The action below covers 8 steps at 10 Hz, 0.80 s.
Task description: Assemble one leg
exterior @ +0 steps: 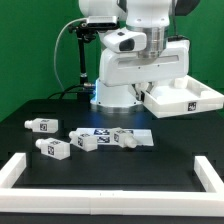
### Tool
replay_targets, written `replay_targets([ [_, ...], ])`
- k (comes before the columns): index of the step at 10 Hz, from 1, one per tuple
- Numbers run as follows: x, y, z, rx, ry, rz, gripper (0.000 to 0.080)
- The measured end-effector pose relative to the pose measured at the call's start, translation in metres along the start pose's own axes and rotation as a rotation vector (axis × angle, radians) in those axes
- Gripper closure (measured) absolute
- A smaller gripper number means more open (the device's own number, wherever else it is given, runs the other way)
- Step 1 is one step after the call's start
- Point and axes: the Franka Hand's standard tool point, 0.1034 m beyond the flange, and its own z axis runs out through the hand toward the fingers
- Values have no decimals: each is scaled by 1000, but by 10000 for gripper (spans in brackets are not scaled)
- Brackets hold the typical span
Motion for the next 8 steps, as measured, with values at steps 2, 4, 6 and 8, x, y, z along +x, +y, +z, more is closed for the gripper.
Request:
replay_targets([
  [2,-1,2,1,1,-3,4,754],
  [4,7,35,8,11,5,76,754],
  [6,-4,44,20,45,-57,95,754],
  [8,-3,44,20,43,-54,94,754],
])
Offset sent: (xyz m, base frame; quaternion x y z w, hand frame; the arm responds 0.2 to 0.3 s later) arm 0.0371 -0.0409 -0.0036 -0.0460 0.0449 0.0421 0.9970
